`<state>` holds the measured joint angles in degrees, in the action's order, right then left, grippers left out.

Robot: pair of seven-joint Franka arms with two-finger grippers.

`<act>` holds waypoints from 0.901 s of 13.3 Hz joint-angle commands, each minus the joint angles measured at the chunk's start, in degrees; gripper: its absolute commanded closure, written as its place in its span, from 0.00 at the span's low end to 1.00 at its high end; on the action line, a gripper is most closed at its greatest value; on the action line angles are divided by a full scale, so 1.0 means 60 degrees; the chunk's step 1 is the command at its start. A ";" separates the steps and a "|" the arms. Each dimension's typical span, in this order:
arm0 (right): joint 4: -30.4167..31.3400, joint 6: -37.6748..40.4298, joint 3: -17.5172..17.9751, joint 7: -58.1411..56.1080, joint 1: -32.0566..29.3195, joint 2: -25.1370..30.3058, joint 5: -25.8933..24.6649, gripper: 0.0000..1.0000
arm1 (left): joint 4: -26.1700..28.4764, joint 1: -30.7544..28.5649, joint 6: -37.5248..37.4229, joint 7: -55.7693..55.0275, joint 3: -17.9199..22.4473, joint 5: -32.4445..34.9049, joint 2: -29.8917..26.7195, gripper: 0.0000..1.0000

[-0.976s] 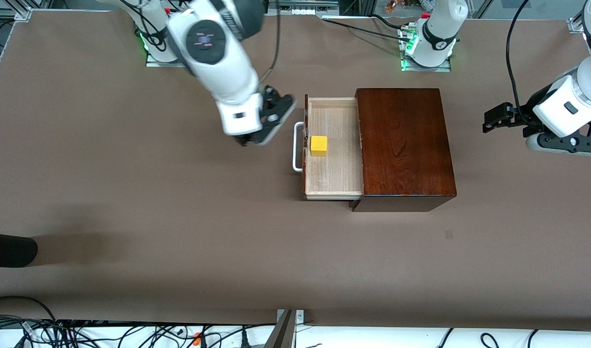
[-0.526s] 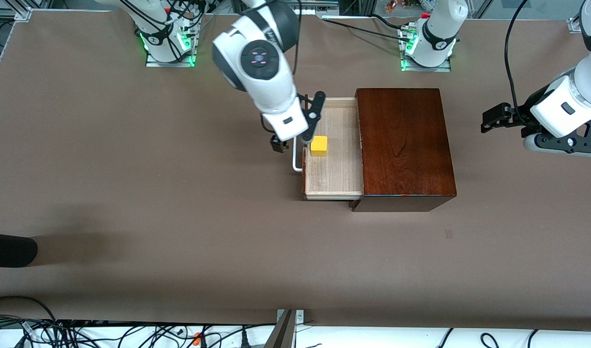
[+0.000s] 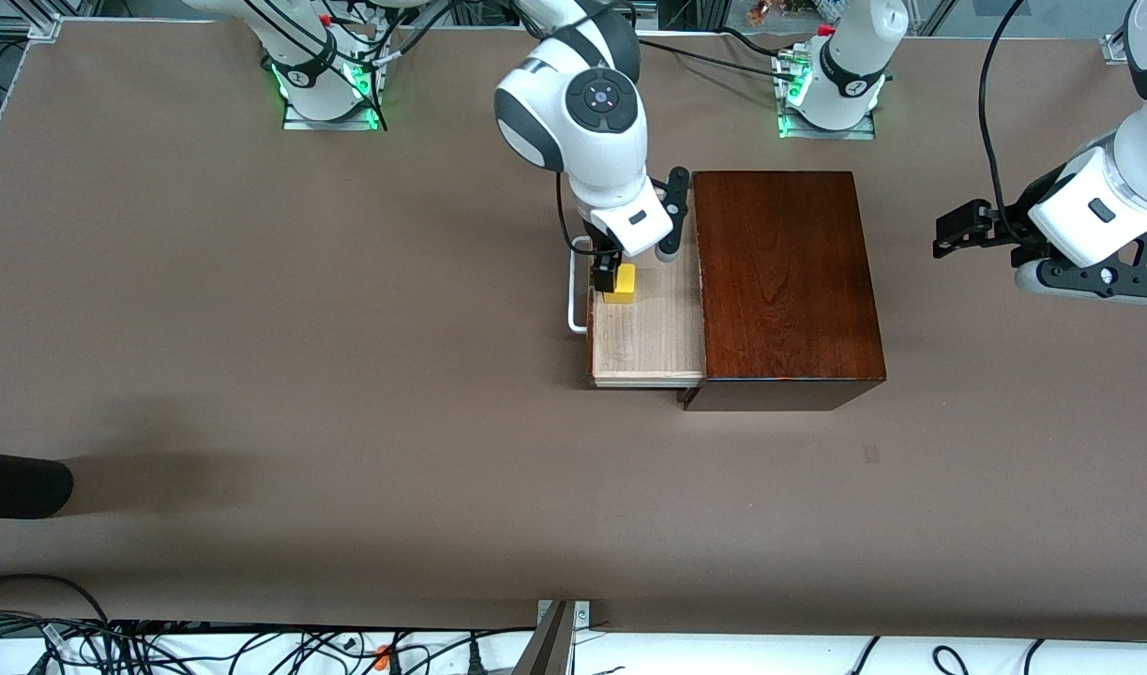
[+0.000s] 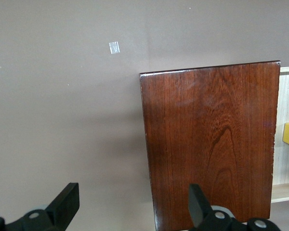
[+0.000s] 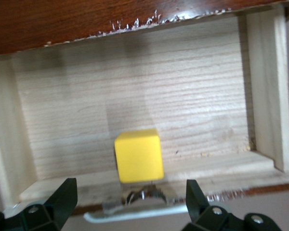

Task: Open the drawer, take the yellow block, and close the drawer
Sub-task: 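Lower the right gripper and grasp the yellow cube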

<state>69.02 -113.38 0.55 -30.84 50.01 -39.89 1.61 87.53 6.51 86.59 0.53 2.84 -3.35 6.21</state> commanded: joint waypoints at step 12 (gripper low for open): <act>-0.0371 -0.0468 -0.0107 -0.0411 0.0426 -0.1027 -0.0970 0.26 | -0.0043 0.0000 -0.0003 0.0176 0.0009 -0.0144 0.0005 0.00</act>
<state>68.78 -115.93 0.47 -31.51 52.01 -45.00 -2.90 87.53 6.51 86.59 0.53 2.84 -3.35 6.21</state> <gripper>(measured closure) 0.079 0.000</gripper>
